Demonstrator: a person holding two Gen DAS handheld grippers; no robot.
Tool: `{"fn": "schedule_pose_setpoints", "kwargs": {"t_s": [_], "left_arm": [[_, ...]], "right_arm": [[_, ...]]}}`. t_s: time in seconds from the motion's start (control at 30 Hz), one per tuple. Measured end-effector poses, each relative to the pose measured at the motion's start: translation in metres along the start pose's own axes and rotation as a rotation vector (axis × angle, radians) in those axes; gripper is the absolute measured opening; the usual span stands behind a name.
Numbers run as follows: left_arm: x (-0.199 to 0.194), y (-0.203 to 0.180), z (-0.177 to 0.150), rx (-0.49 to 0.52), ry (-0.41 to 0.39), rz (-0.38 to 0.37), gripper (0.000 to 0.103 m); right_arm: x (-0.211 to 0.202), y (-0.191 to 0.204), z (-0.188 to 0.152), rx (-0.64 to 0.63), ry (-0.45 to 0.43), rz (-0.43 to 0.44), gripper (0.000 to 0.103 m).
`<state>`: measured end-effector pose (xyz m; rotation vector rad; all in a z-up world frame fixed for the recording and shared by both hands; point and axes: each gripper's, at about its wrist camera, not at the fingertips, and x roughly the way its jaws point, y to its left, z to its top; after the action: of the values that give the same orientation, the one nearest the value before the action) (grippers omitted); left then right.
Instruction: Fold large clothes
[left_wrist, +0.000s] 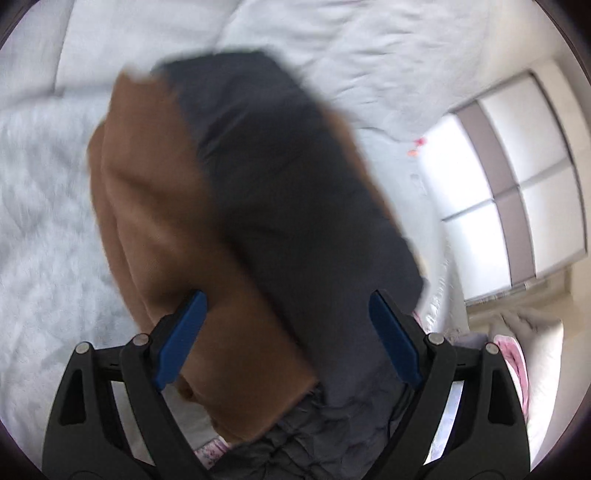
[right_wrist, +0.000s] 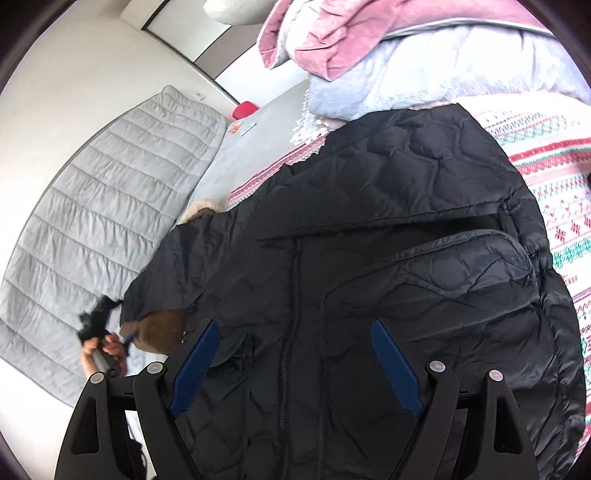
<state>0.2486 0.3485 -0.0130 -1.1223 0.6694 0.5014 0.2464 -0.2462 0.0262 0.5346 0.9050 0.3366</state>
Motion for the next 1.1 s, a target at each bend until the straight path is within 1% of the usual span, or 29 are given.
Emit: {"fn": "schedule_pose_setpoints", "kwargs": {"t_s": [0.07,0.1,0.17,0.2,0.23,0.3,0.33,0.37,0.4,0.47,0.57,0.63,0.7,0.8,0.87,0.97,1.03,1.07,1.1], "left_arm": [[0.008,0.014,0.006,-0.064,-0.024,-0.024,0.089],[0.007,0.015,0.009,-0.076,-0.05,-0.03,0.089],[0.003,0.012,0.016,-0.068,-0.093,-0.026,0.088],[0.0,0.006,0.019,-0.048,-0.121,-0.021,0.076],[-0.002,-0.001,0.021,-0.016,-0.138,-0.014,0.068],[-0.001,-0.012,0.025,0.041,-0.127,0.007,0.032],[-0.001,-0.016,0.025,0.055,-0.118,0.019,0.024],[-0.001,-0.02,0.026,0.064,-0.115,0.024,0.013],[-0.003,-0.022,0.027,0.07,-0.116,0.018,0.009],[-0.006,-0.029,0.027,0.088,-0.127,0.004,0.006],[-0.018,-0.041,0.023,0.114,-0.151,-0.048,0.005],[-0.031,-0.055,0.013,0.152,-0.178,-0.082,0.005],[-0.045,-0.077,-0.004,0.217,-0.201,-0.121,0.005],[-0.061,-0.124,-0.039,0.364,-0.232,-0.173,0.005],[-0.07,-0.156,-0.069,0.466,-0.237,-0.22,0.005],[-0.072,-0.205,-0.126,0.63,-0.204,-0.298,0.005],[-0.066,-0.233,-0.172,0.747,-0.154,-0.356,0.006],[-0.057,-0.246,-0.198,0.814,-0.111,-0.373,0.008],[-0.043,-0.258,-0.23,0.891,-0.046,-0.379,0.017]], "right_arm": [[0.0,-0.004,0.002,0.025,0.001,0.008,0.085],[0.0,-0.004,0.002,0.029,0.0,0.009,0.085],[-0.001,-0.006,0.003,0.036,-0.007,0.003,0.085],[-0.001,-0.007,0.004,0.039,-0.01,0.002,0.086],[-0.001,-0.007,0.004,0.041,-0.011,0.002,0.086],[-0.001,-0.009,0.005,0.051,-0.013,0.0,0.085],[0.0,-0.01,0.006,0.055,-0.013,0.0,0.085],[0.0,-0.011,0.006,0.06,-0.013,-0.001,0.086],[0.001,-0.012,0.006,0.068,-0.013,-0.001,0.085],[0.0,-0.015,0.007,0.081,-0.016,0.001,0.085],[-0.002,-0.019,0.008,0.101,-0.023,0.003,0.085],[-0.003,-0.022,0.009,0.114,-0.027,0.005,0.085],[-0.004,-0.025,0.01,0.131,-0.03,0.009,0.085],[-0.003,-0.03,0.011,0.155,-0.03,0.014,0.086],[-0.003,-0.034,0.012,0.178,-0.033,0.017,0.085],[-0.005,-0.044,0.013,0.222,-0.037,0.027,0.086],[-0.006,-0.051,0.013,0.256,-0.038,0.033,0.085],[-0.007,-0.054,0.014,0.268,-0.04,0.032,0.085],[-0.008,-0.057,0.014,0.277,-0.042,0.027,0.085]]}}
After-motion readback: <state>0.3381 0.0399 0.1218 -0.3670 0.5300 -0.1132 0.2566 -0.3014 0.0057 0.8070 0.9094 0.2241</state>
